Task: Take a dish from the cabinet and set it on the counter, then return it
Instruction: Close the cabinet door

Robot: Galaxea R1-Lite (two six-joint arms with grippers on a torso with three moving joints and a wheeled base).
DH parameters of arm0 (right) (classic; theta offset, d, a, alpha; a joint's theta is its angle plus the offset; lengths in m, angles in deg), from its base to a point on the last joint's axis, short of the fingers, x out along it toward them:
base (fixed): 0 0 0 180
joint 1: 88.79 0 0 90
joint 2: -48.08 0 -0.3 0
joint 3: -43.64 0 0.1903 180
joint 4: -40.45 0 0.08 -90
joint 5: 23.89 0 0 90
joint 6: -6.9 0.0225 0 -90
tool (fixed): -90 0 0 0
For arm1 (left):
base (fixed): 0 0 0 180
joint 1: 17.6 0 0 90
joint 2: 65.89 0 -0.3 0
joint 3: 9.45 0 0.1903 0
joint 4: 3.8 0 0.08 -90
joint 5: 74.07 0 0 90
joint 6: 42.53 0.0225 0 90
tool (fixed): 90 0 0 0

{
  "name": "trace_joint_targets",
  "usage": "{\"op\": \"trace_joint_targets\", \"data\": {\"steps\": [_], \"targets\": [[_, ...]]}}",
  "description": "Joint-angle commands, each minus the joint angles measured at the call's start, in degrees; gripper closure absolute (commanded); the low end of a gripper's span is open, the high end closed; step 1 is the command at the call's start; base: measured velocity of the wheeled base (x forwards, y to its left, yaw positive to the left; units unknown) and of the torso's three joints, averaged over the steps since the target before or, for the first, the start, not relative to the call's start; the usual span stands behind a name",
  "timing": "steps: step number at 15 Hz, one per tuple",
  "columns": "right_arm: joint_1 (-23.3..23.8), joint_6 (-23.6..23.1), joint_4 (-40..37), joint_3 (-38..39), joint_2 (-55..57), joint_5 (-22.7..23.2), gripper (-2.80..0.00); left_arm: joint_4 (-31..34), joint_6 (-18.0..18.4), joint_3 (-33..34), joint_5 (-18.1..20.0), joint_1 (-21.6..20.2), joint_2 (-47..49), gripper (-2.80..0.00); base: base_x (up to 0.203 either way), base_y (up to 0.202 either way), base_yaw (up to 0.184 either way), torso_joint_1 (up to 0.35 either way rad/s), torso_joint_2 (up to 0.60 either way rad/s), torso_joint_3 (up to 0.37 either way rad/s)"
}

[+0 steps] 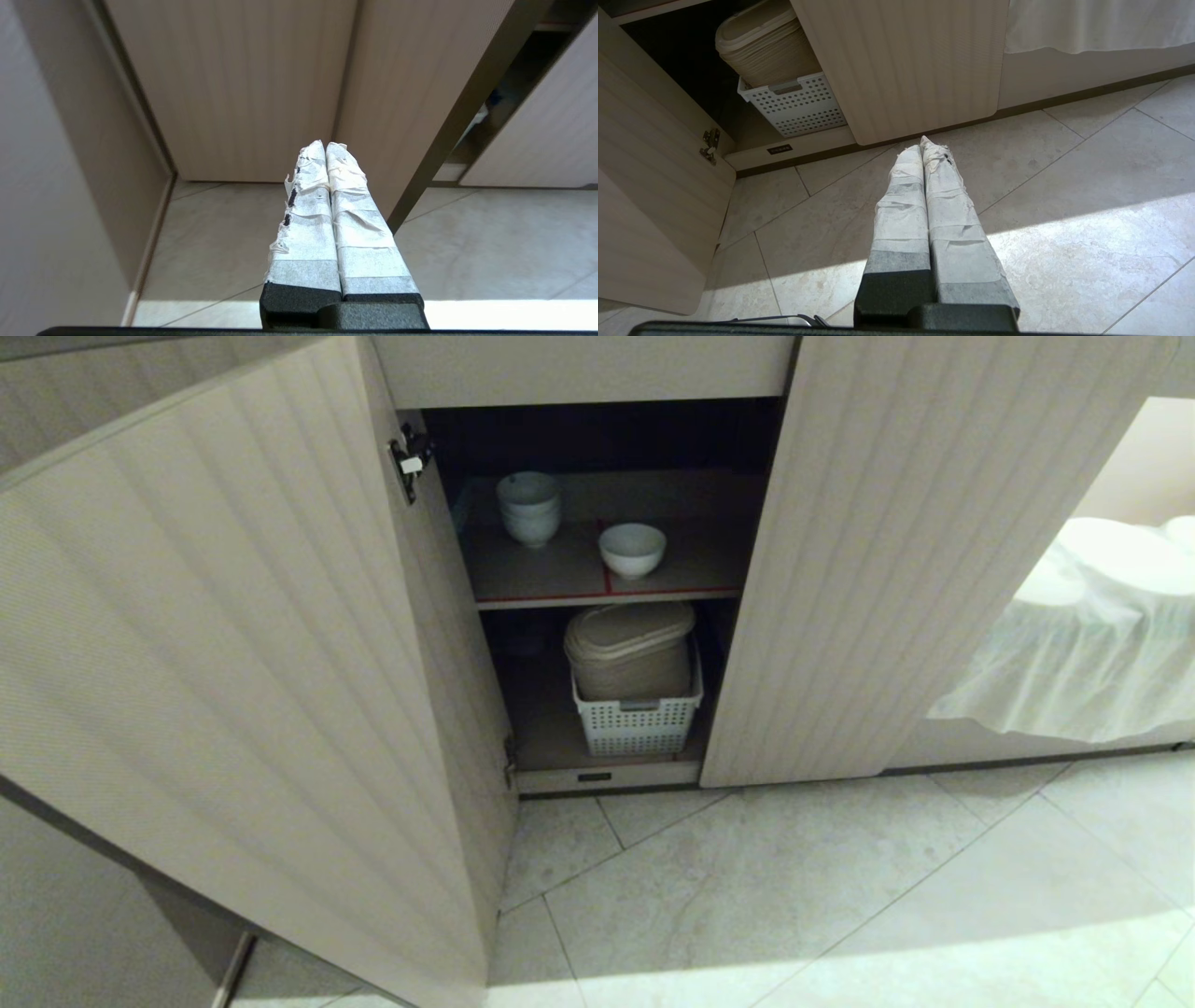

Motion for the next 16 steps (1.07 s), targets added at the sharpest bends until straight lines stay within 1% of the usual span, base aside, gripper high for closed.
{"op": "trace_joint_targets", "data": {"steps": [1, 2, 4, 9, 11, 14, 16], "targets": [[-0.02, 0.05, 0.02, 0.02, 0.07, -0.04, 0.0, -2.57, -0.37, -0.71, -0.07, 3.76, 7.22, 0.0, 0.0, 0.0, 0.0, 0.0, 0.0, 0.0], [-0.06, 0.05, 0.02, -0.03, 0.07, -0.04, 0.0, -3.97, -1.04, -1.34, -0.22, 5.69, 9.64, 0.0, 0.0, 0.0, 0.0, 0.0, 0.0, 0.0], [-0.02, 0.05, 0.02, -0.03, 0.07, -0.04, 0.0, -7.2, -2.8, -2.06, -0.43, 7.29, 14.35, 0.0, 0.0, 0.0, 0.0, 0.0, 0.0, 0.0], [-0.02, 0.03, 0.02, -0.06, 0.07, -0.04, 0.0, -16.39, -6.39, -2.18, -0.56, 7.4, 24.65, 0.0, 0.0, 0.0, 0.0, 0.0, 0.0, 0.0], [-0.02, 0.04, 0.02, -0.06, 0.07, -0.04, 0.0, -19.76, -7.73, -2.09, -0.5, 7.36, 26.97, 0.0, 0.0, 0.0, 0.0, 0.0, 0.0, 0.0], [-0.02, 0.0, 0.02, 0.02, 0.07, -0.04, 0.0, -19.48, -12.15, -2.07, -0.41, 7.36, 26.62, 0.0, 0.0, 0.0, 0.0, 0.0, 0.0, 0.0], [-0.02, 0.05, 0.02, 0.02, 0.07, -0.04, 0.0, -19.27, -14.08, -2.07, -0.08, 7.36, 26.86, 0.0, 0.0, 0.0, 0.0, 0.0, 0.0, 0.0]]}}
